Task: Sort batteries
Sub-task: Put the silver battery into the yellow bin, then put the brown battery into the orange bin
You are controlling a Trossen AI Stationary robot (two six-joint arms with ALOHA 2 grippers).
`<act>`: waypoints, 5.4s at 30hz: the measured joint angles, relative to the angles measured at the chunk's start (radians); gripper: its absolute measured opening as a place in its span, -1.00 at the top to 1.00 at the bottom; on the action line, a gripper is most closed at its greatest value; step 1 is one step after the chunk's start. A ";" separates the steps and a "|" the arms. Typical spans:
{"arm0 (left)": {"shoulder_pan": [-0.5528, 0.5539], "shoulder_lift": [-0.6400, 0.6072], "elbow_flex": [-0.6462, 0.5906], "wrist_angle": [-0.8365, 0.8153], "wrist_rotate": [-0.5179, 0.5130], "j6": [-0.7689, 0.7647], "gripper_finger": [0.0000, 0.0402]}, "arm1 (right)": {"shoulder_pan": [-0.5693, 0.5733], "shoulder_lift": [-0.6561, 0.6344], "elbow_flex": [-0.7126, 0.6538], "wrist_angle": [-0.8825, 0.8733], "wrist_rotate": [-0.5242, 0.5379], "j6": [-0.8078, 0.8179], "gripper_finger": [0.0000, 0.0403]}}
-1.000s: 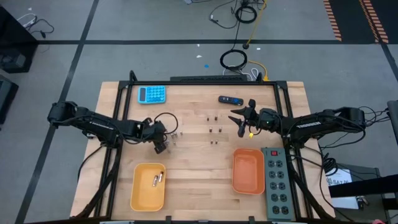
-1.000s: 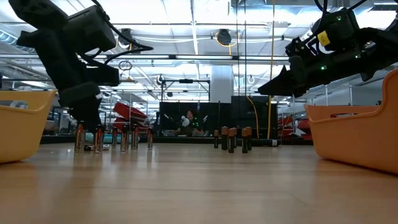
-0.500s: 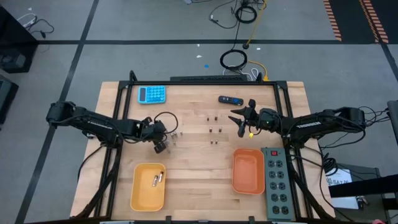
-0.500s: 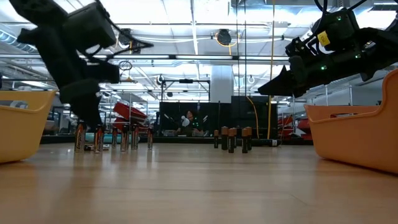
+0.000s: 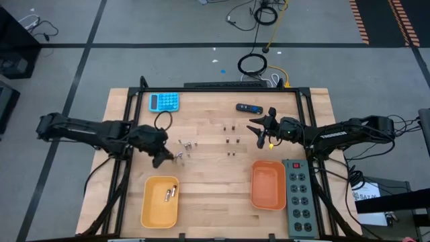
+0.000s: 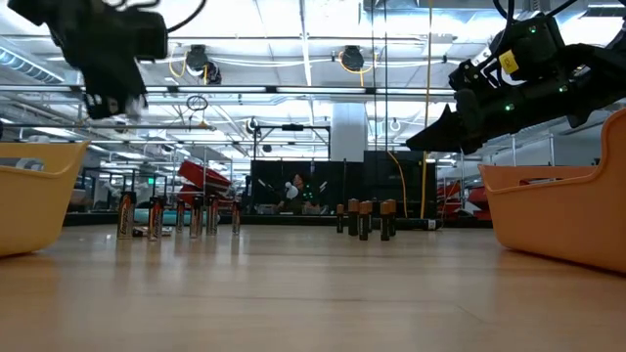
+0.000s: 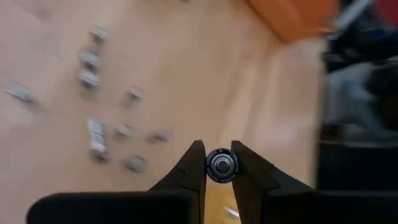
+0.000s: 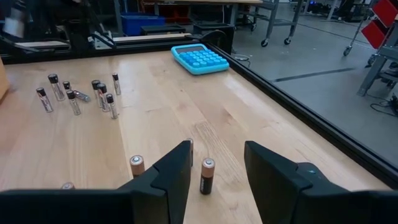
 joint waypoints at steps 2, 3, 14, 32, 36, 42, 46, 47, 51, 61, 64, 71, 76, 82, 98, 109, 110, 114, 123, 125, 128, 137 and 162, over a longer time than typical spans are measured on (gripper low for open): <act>-0.034 -0.005 0.000 -0.003 0.017 -0.051 0.74 | 0.000 0.000 0.000 -0.004 0.000 0.000 0.29; -0.053 0.001 0.000 -0.003 0.024 -0.072 0.74 | 0.000 0.000 0.000 -0.004 0.000 0.000 0.29; -0.268 0.193 0.000 0.067 0.151 -0.448 0.71 | 0.000 0.000 0.000 -0.003 0.000 0.011 0.29; -0.269 0.253 0.143 -0.010 0.115 -0.427 0.30 | 0.004 0.000 0.000 -0.001 0.000 0.021 0.29; -0.213 0.249 0.173 -0.261 -0.150 -0.256 0.30 | 0.004 0.000 0.000 -0.001 0.000 0.016 0.29; -0.135 0.271 0.162 -0.323 -0.323 -0.044 0.30 | 0.004 0.000 0.000 -0.001 0.000 0.015 0.29; -0.118 0.306 0.163 -0.235 -0.321 0.039 0.29 | 0.004 0.000 0.000 -0.001 0.000 0.015 0.29; -0.117 0.321 0.163 -0.231 -0.309 0.050 0.27 | 0.004 0.000 0.000 -0.002 0.000 0.015 0.29; -0.118 0.397 0.163 -0.233 -0.253 0.058 0.09 | 0.004 0.000 0.000 -0.003 0.000 0.015 0.29; -0.117 0.512 0.163 -0.208 -0.247 0.031 -0.18 | 0.004 0.000 0.000 -0.016 0.000 0.015 0.29; -0.117 0.543 0.163 -0.208 -0.285 0.039 -0.18 | 0.005 0.000 0.000 -0.016 0.000 0.015 0.29; -0.117 0.589 0.163 -0.199 -0.322 0.067 -0.18 | 0.005 0.000 0.000 -0.016 0.000 0.015 0.29; -0.117 0.628 0.163 -0.186 -0.316 0.071 -0.18 | 0.005 0.000 0.000 -0.017 0.000 0.015 0.29; -0.117 0.674 0.163 -0.107 -0.282 0.114 0.07 | 0.005 0.000 0.000 -0.017 0.000 0.013 0.29; -0.122 0.673 0.176 -0.182 -0.282 0.243 0.74 | 0.004 0.000 0.000 -0.017 0.049 -0.008 0.29; -0.201 0.399 0.295 -0.450 -0.288 0.113 0.74 | 0.005 0.000 0.000 -0.017 0.055 0.026 0.29; -0.223 0.371 0.308 -0.440 -0.288 0.087 0.74 | 0.005 0.000 0.000 -0.021 0.054 0.034 0.29; -0.344 0.354 0.321 -0.369 -0.215 0.033 0.74 | 0.005 0.000 0.000 -0.042 0.052 0.074 0.29; -0.523 0.556 0.319 -0.223 -0.237 0.063 0.64 | 0.053 0.000 0.000 -0.091 0.061 0.094 0.29; -0.522 0.589 0.319 -0.233 -0.231 0.060 0.53 | 0.067 0.000 0.000 -0.092 0.080 0.094 0.29; -0.522 0.614 0.319 -0.224 -0.229 0.057 0.47 | 0.082 0.000 0.000 -0.091 0.097 0.094 0.29; -0.522 0.608 0.319 -0.223 -0.260 0.030 0.49 | 0.084 0.000 0.000 -0.086 0.100 0.091 0.29; -0.188 0.585 0.409 -0.522 -0.555 0.181 0.48 | 0.104 0.000 0.000 -0.074 0.096 0.076 0.29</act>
